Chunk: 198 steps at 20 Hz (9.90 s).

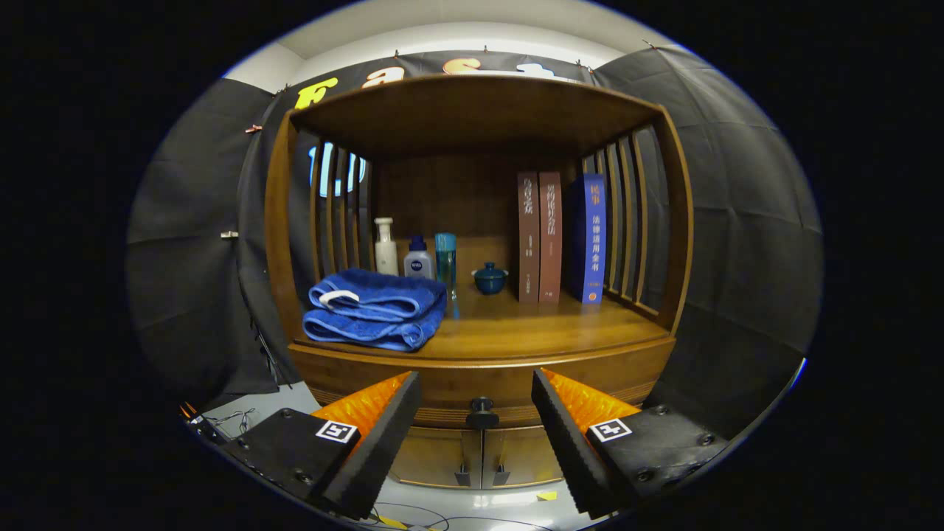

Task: Pull open the drawer, take out the items inside it, and place them on the countertop above the cabinet.

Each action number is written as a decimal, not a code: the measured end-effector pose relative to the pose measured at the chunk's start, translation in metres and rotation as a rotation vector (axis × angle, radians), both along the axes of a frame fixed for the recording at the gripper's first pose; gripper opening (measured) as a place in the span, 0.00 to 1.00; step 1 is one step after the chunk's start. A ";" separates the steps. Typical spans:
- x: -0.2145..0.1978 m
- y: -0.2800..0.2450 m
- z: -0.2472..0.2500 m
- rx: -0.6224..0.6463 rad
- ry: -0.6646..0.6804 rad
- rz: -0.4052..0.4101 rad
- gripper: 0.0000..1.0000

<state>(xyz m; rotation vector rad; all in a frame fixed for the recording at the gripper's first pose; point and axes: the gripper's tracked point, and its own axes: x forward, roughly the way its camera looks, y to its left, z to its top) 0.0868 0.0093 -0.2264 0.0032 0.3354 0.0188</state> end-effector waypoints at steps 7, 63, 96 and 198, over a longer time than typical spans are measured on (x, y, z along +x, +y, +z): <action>0.023 -0.006 -0.080 -0.002 0.141 -0.012 0.99; -0.145 -0.010 -0.120 0.028 0.379 0.018 0.38; 0.012 -0.012 -0.161 -0.045 1.102 -0.020 0.99; -0.123 -0.015 -0.059 0.078 0.039 -0.041 1.00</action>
